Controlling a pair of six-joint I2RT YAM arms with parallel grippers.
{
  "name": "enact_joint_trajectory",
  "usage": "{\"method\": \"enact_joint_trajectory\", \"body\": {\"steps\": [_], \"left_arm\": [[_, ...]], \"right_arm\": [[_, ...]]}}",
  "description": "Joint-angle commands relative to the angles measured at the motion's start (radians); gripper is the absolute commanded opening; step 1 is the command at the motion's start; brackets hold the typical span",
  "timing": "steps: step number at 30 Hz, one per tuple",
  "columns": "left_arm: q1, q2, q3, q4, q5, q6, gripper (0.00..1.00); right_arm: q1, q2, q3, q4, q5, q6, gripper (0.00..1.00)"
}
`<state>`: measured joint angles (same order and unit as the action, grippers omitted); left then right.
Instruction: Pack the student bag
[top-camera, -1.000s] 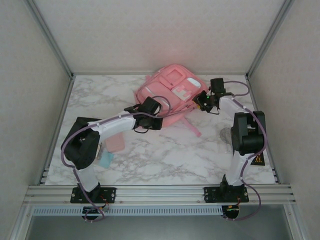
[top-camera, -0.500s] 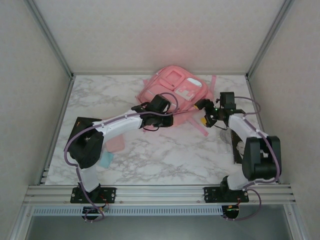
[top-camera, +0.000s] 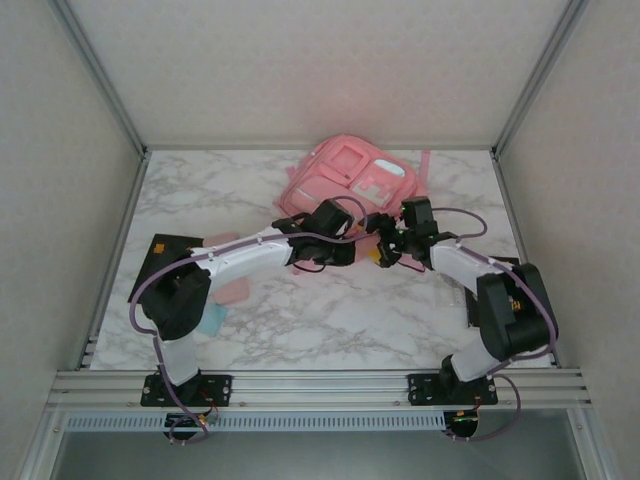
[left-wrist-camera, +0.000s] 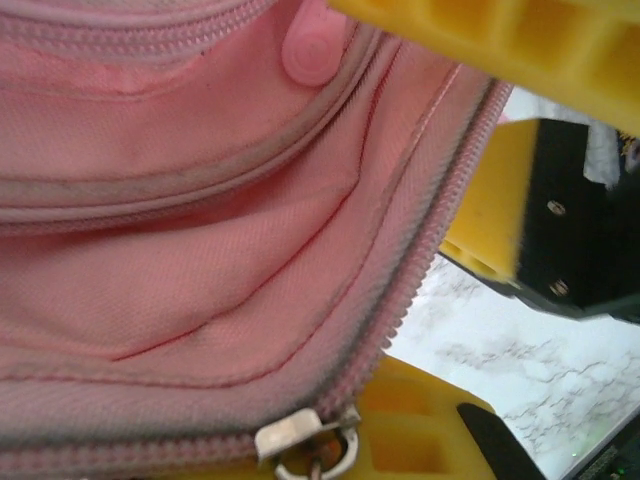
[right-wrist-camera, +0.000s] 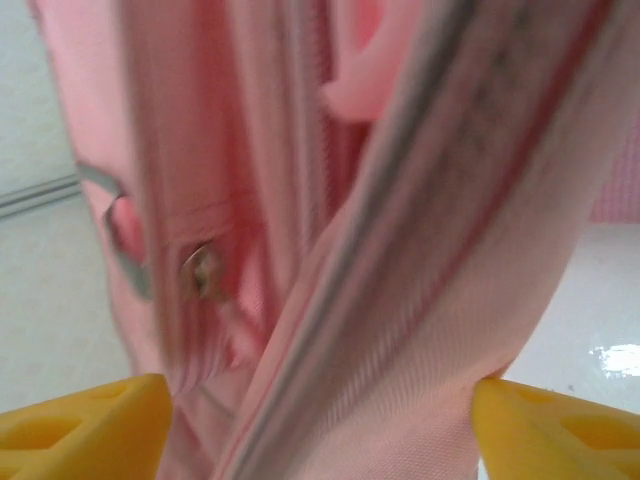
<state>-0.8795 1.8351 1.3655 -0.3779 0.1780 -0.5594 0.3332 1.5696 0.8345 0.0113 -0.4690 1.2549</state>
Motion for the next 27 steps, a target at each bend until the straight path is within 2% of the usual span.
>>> {"method": "enact_joint_trajectory", "body": {"steps": [1, 4, 5, 9, 13, 17, 23, 25, 27], "left_arm": [[-0.020, -0.036, 0.001, -0.042, 0.022, 0.035, 0.00], [-0.017, -0.054, -0.005, -0.076, -0.012, 0.051, 0.00], [-0.013, -0.058, -0.003, -0.091, -0.029, 0.057, 0.00], [0.027, -0.056, 0.025, -0.194, -0.045, 0.097, 0.00], [0.070, -0.057, 0.047, -0.345, -0.023, 0.153, 0.00], [0.115, -0.084, 0.026, -0.425, -0.010, 0.180, 0.00], [0.218, -0.119, -0.015, -0.424, -0.044, 0.204, 0.00], [0.230, -0.132, -0.017, -0.407, -0.034, 0.216, 0.00], [0.226, -0.139, -0.015, -0.397, 0.001, 0.226, 0.00]], "right_arm": [[0.019, 0.058, 0.028, 0.061, 0.075, 0.014, 0.50], [0.020, 0.063, 0.027, 0.049, 0.088, -0.035, 0.04], [0.021, 0.059, 0.032, 0.020, 0.100, -0.064, 0.00], [0.022, 0.010, 0.040, -0.104, 0.189, -0.256, 0.00], [0.023, -0.049, 0.015, -0.136, 0.254, -0.479, 0.00], [0.025, -0.086, 0.006, -0.186, 0.322, -0.623, 0.00], [0.017, -0.107, 0.058, -0.262, 0.421, -0.863, 0.00], [-0.005, -0.086, 0.116, -0.319, 0.460, -0.895, 0.00], [-0.043, -0.056, 0.174, -0.350, 0.437, -0.885, 0.00]]}}
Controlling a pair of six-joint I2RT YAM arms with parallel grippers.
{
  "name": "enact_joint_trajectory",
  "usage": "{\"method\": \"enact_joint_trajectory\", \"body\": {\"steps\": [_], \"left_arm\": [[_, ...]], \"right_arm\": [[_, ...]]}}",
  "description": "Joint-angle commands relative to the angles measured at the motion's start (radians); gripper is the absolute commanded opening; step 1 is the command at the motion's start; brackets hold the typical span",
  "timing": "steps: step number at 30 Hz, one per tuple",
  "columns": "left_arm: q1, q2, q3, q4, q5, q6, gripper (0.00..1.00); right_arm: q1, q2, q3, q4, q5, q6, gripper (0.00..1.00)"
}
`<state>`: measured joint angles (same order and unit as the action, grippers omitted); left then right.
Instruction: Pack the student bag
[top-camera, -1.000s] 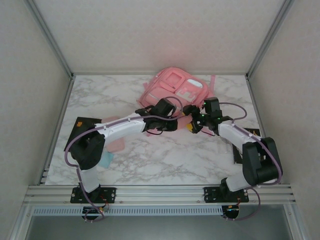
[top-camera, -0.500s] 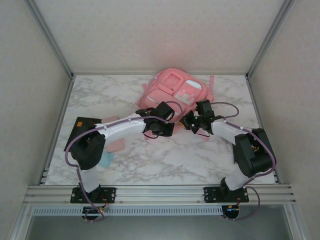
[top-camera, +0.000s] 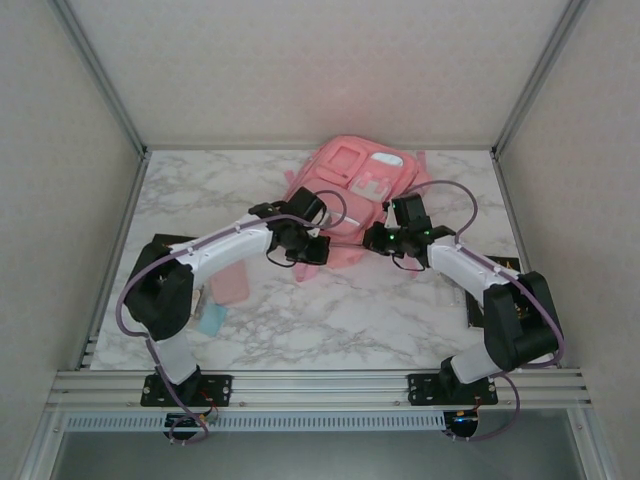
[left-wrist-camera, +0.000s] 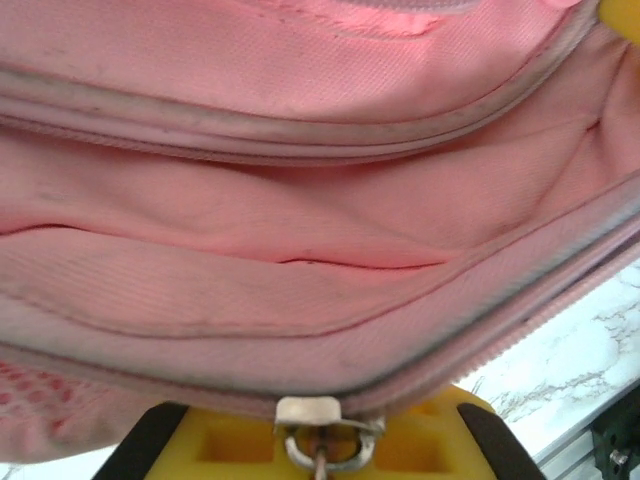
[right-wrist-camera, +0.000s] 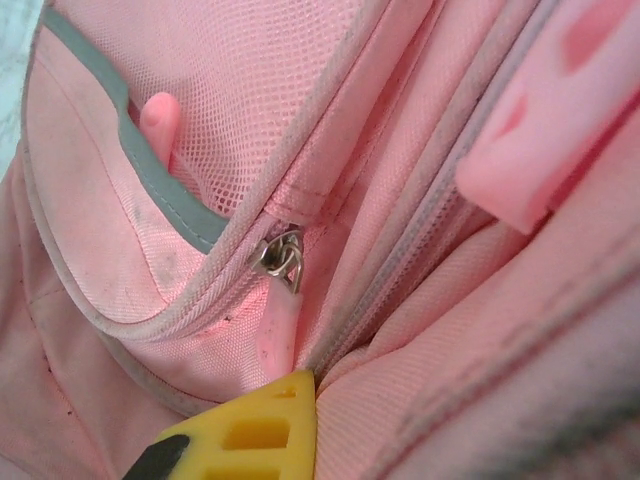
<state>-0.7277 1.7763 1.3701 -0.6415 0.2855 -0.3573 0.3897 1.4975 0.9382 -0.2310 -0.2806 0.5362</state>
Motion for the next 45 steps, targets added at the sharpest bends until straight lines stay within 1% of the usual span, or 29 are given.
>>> {"method": "enact_joint_trajectory", "body": {"steps": [1, 3, 7, 11, 12, 14, 15, 16, 18, 19, 24, 26, 28, 31, 33, 36, 39, 41, 42, 43, 45], "left_arm": [[0.069, -0.081, -0.019, -0.129, -0.085, 0.024, 0.00], [0.053, -0.077, -0.016, -0.133, -0.057, 0.028, 0.00], [0.006, -0.066, -0.023, -0.127, -0.013, 0.018, 0.00], [-0.050, -0.032, -0.024, -0.028, 0.094, -0.058, 0.00], [-0.063, -0.016, -0.017, 0.008, 0.117, -0.084, 0.00], [-0.084, 0.022, 0.009, 0.064, 0.139, -0.124, 0.00], [-0.090, 0.043, 0.032, 0.084, 0.141, -0.140, 0.00], [-0.096, 0.065, 0.056, 0.108, 0.142, -0.159, 0.00], [-0.099, 0.094, 0.087, 0.166, 0.144, -0.201, 0.00], [-0.100, 0.109, 0.102, 0.195, 0.146, -0.224, 0.00], [-0.101, 0.150, 0.153, 0.302, 0.141, -0.302, 0.00], [-0.102, 0.153, 0.163, 0.330, 0.145, -0.313, 0.00], [-0.107, 0.154, 0.175, 0.336, 0.143, -0.310, 0.00], [-0.117, 0.149, 0.173, 0.341, 0.148, -0.309, 0.00], [-0.130, 0.144, 0.170, 0.324, 0.149, -0.297, 0.00], [-0.145, 0.131, 0.150, 0.300, 0.147, -0.286, 0.00], [-0.156, 0.119, 0.127, 0.279, 0.146, -0.282, 0.00], [-0.156, 0.109, 0.112, 0.269, 0.139, -0.281, 0.00], [-0.157, 0.104, 0.106, 0.262, 0.136, -0.280, 0.00], [-0.157, 0.100, 0.104, 0.250, 0.132, -0.277, 0.00], [-0.156, 0.091, 0.111, 0.196, 0.121, -0.256, 0.00]], "right_arm": [[-0.122, 0.035, 0.096, -0.119, 0.226, -0.154, 0.00], [-0.158, 0.081, 0.160, -0.150, 0.200, -0.116, 0.00], [-0.218, 0.200, 0.309, -0.203, 0.100, -0.023, 0.00], [-0.242, 0.314, 0.458, -0.250, 0.001, 0.061, 0.01], [-0.244, 0.331, 0.487, -0.262, -0.021, 0.080, 0.11], [-0.248, 0.338, 0.513, -0.275, -0.056, 0.126, 0.44], [-0.251, 0.329, 0.508, -0.274, -0.078, 0.149, 0.57], [-0.252, 0.312, 0.495, -0.273, -0.100, 0.168, 0.63], [-0.253, 0.267, 0.459, -0.284, -0.131, 0.191, 0.69], [-0.254, 0.238, 0.434, -0.297, -0.141, 0.197, 0.70], [-0.254, 0.077, 0.290, -0.368, -0.178, 0.208, 0.72], [-0.253, 0.016, 0.234, -0.396, -0.190, 0.229, 0.73], [-0.253, -0.056, 0.145, -0.354, -0.236, 0.301, 0.73], [-0.236, -0.132, 0.002, -0.202, -0.302, 0.461, 0.74], [-0.207, -0.151, -0.056, -0.093, -0.306, 0.539, 0.74], [-0.150, -0.128, -0.079, 0.018, -0.277, 0.612, 0.74], [-0.099, -0.071, -0.071, 0.076, -0.224, 0.645, 0.73], [-0.083, -0.032, -0.076, 0.117, -0.205, 0.655, 0.71], [-0.079, -0.015, -0.081, 0.130, -0.185, 0.655, 0.67], [-0.080, -0.004, -0.090, 0.142, -0.171, 0.654, 0.58], [-0.080, 0.009, -0.108, 0.161, -0.126, 0.640, 0.30]]}}
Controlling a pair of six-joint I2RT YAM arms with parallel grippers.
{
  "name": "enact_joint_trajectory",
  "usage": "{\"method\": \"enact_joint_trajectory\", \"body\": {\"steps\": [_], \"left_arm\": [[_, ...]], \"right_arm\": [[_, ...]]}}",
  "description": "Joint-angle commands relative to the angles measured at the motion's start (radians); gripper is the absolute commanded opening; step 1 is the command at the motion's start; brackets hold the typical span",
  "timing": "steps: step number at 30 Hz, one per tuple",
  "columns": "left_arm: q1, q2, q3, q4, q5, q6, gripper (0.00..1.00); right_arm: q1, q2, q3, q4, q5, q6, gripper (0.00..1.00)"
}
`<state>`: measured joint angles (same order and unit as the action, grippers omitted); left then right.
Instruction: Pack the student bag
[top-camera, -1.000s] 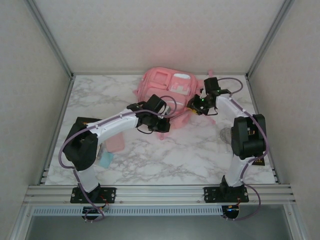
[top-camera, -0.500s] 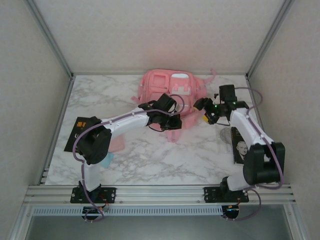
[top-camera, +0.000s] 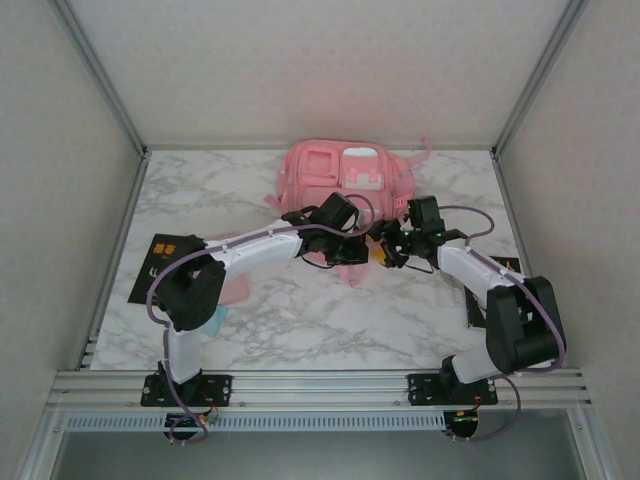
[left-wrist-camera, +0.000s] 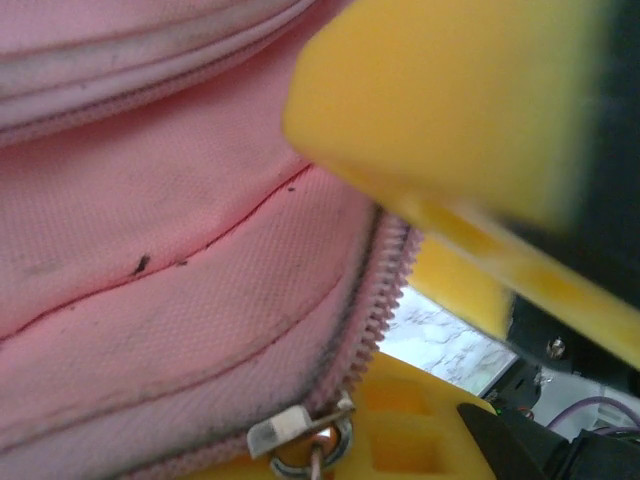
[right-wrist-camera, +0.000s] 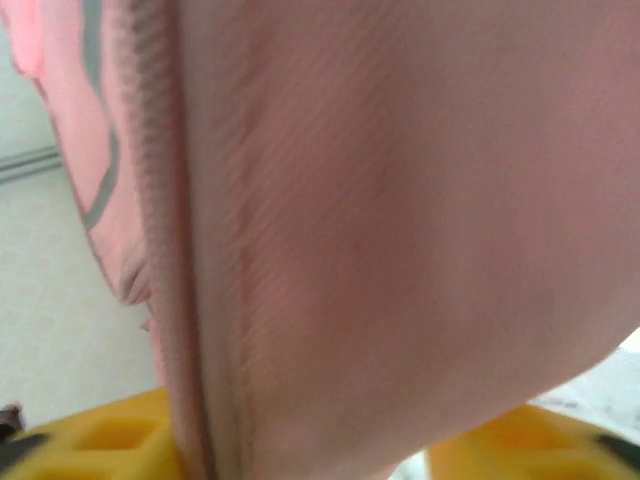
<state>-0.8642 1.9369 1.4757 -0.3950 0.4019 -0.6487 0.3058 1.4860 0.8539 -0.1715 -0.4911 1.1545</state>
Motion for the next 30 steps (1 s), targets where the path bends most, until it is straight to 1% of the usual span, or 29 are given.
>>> {"method": "enact_joint_trajectory", "body": {"steps": [1, 2, 3, 6, 9, 14, 19, 21, 24, 25, 28, 30], "left_arm": [[-0.018, -0.075, 0.009, -0.084, -0.004, 0.048, 0.00], [-0.013, -0.084, 0.012, -0.120, -0.015, 0.064, 0.00], [-0.005, -0.093, 0.012, -0.155, -0.025, 0.078, 0.00], [0.029, -0.116, 0.009, -0.260, -0.075, 0.127, 0.00], [0.087, -0.117, 0.009, -0.362, -0.144, 0.196, 0.00], [0.196, -0.129, -0.035, -0.436, -0.180, 0.258, 0.00], [0.259, -0.121, -0.034, -0.487, -0.266, 0.344, 0.00], [0.288, -0.125, -0.036, -0.483, -0.278, 0.401, 0.00], [0.307, -0.140, -0.052, -0.447, -0.219, 0.456, 0.00], [0.303, -0.149, -0.055, -0.436, -0.165, 0.466, 0.00], [0.253, -0.167, -0.051, -0.411, -0.020, 0.481, 0.00], [0.196, -0.162, -0.037, -0.413, 0.039, 0.490, 0.00]], "right_arm": [[0.004, 0.019, -0.031, 0.102, 0.103, 0.010, 0.20], [0.004, 0.014, -0.042, 0.105, 0.121, -0.005, 0.08], [0.004, 0.005, -0.049, 0.101, 0.142, -0.022, 0.00], [0.004, -0.036, -0.058, 0.072, 0.189, -0.078, 0.00], [0.004, -0.080, -0.038, -0.015, 0.238, -0.165, 0.00], [0.003, -0.126, 0.003, -0.121, 0.288, -0.281, 0.00], [-0.002, -0.117, 0.035, -0.140, 0.240, -0.349, 0.00], [-0.007, -0.102, 0.070, -0.180, 0.221, -0.418, 0.00], [-0.032, -0.075, 0.122, -0.254, 0.222, -0.499, 0.00], [-0.052, -0.064, 0.137, -0.264, 0.216, -0.517, 0.00], [-0.090, -0.014, 0.184, -0.243, 0.160, -0.550, 0.00], [-0.094, 0.037, 0.245, -0.240, 0.136, -0.588, 0.00]]}}
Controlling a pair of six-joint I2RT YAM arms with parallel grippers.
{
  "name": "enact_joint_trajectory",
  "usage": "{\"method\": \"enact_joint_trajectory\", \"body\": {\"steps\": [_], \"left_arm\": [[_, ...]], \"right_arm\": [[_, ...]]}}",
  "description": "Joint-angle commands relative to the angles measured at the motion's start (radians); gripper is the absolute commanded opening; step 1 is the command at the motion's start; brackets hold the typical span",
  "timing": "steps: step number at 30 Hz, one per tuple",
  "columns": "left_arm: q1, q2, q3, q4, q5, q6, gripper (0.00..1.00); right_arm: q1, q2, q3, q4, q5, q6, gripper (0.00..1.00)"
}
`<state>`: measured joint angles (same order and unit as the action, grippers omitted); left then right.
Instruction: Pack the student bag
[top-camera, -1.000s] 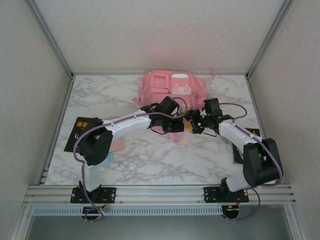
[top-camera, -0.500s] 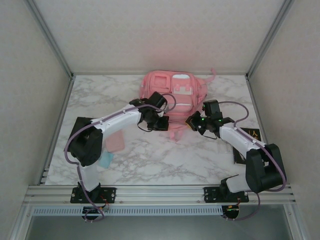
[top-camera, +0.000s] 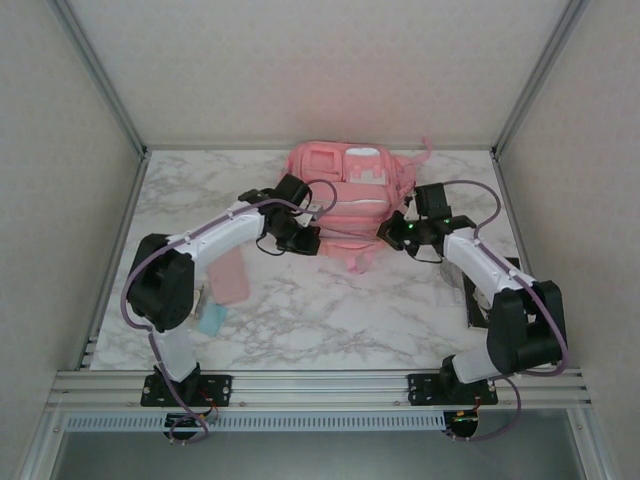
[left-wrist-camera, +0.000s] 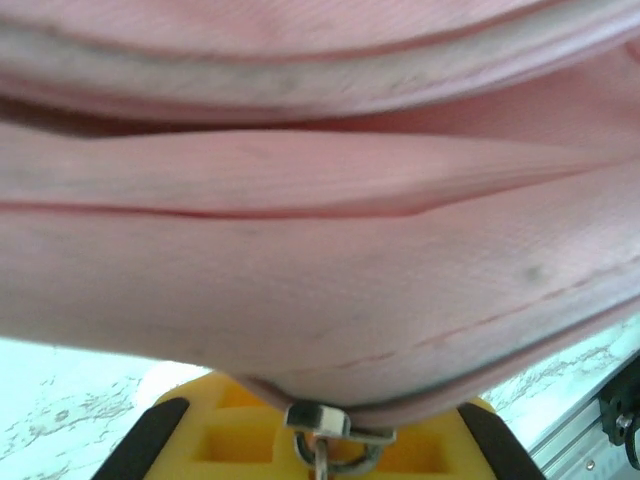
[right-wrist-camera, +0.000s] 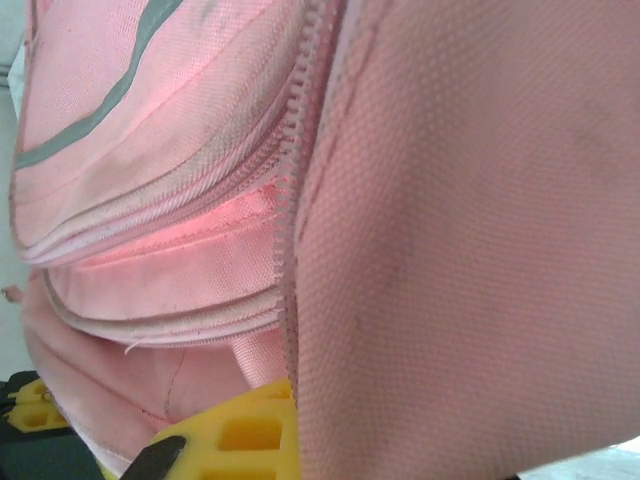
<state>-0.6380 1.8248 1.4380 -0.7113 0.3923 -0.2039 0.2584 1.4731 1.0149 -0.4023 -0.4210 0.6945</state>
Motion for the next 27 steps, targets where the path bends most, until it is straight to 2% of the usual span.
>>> {"method": "enact_joint_trajectory", "body": {"steps": [1, 7, 8, 9, 11, 13, 16, 21, 25, 27], "left_arm": [[-0.062, -0.041, 0.011, -0.103, 0.068, 0.047, 0.00], [-0.144, 0.018, 0.011, -0.018, 0.119, -0.095, 0.00], [-0.151, 0.027, 0.020, 0.001, 0.116, -0.117, 0.00], [-0.155, 0.035, 0.027, 0.021, 0.114, -0.137, 0.00], [-0.161, 0.054, 0.047, 0.073, 0.111, -0.183, 0.00], [-0.164, 0.074, 0.075, 0.115, 0.099, -0.213, 0.00], [-0.166, 0.106, 0.123, 0.146, 0.051, -0.242, 0.00], [-0.166, 0.135, 0.160, 0.204, 0.027, -0.268, 0.00], [-0.170, 0.137, 0.164, 0.222, 0.052, -0.257, 0.00], [-0.174, 0.143, 0.161, 0.203, 0.068, -0.239, 0.00]], "right_arm": [[-0.047, 0.081, 0.123, -0.011, 0.057, -0.154, 0.00], [-0.059, 0.229, 0.321, -0.079, 0.092, -0.195, 0.00], [-0.061, 0.240, 0.340, -0.089, 0.085, -0.181, 0.05], [-0.060, 0.242, 0.348, -0.096, 0.076, -0.164, 0.17], [-0.059, 0.227, 0.342, -0.122, 0.078, -0.113, 0.56], [-0.061, 0.191, 0.310, -0.132, 0.075, -0.069, 0.68], [-0.061, 0.093, 0.203, -0.108, 0.055, 0.016, 0.72], [-0.058, -0.044, 0.024, -0.041, -0.017, 0.137, 0.73], [-0.037, -0.091, -0.156, 0.194, -0.107, 0.328, 0.73], [-0.004, -0.076, -0.199, 0.321, -0.096, 0.408, 0.73]]}}
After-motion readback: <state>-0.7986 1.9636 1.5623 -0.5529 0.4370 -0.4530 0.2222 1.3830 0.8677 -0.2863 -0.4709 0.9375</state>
